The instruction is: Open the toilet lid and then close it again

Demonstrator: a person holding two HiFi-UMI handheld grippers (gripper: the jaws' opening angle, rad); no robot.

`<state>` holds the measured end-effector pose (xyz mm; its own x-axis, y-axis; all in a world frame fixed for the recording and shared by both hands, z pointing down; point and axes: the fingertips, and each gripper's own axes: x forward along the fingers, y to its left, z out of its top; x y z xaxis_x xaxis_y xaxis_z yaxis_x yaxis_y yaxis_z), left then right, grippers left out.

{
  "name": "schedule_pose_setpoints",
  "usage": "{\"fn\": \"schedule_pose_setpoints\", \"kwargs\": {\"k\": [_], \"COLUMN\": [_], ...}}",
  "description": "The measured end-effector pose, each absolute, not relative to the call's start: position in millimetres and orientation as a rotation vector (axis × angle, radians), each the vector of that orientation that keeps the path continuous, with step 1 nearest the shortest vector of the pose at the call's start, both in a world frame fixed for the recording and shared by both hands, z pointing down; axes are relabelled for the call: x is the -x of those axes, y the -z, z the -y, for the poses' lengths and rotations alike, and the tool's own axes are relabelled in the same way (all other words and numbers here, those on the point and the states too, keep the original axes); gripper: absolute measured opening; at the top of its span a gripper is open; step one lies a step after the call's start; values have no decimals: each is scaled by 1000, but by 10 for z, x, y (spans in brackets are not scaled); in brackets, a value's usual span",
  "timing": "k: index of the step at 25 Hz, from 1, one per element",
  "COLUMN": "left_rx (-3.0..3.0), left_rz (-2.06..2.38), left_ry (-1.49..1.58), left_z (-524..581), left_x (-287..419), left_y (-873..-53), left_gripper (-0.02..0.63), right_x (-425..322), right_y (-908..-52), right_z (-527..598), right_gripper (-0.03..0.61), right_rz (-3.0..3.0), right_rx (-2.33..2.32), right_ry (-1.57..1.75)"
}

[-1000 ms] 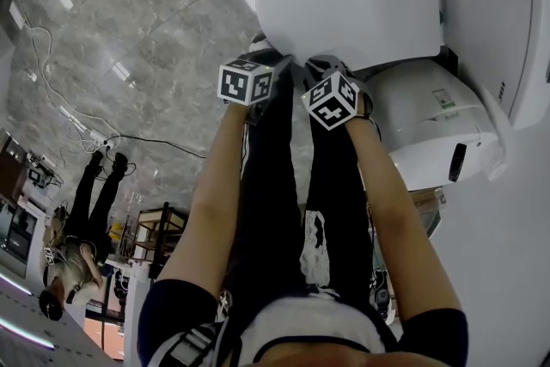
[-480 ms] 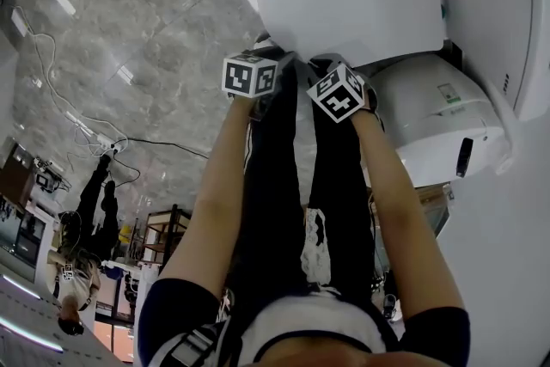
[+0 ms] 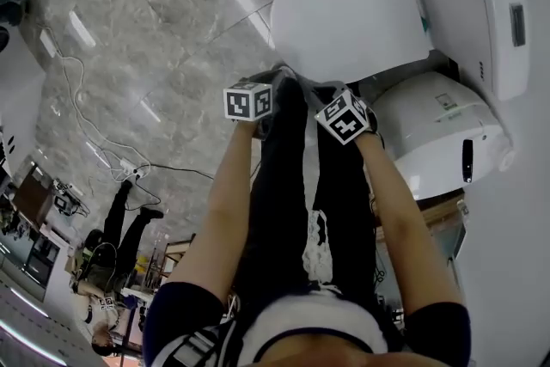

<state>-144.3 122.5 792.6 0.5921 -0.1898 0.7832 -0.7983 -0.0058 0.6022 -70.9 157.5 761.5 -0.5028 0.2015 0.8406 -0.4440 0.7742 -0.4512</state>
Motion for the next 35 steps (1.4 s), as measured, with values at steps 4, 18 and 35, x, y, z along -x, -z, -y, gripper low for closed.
{"fn": "schedule_pose_setpoints", "kwargs": {"k": [4, 18, 35], "left_rx": [-1680, -2077, -2190], "left_rz": [905, 991, 1052], "left_ry": [-542, -562, -481], "left_z": [-1159, -1025, -1380], "left_x": [1463, 1344, 1494], "left_y": [-7333, -5729, -4827], "left_gripper": [6, 6, 6], "right_x": [788, 1166, 1111], "right_y": [-7189, -5673, -4807], "right_z": [-1478, -1113, -1343], "right_gripper": [23, 9, 9], "right_rz": [2019, 2340, 2396], "right_rx": [-285, -618, -681], "right_ry": [-820, -829, -616]}}
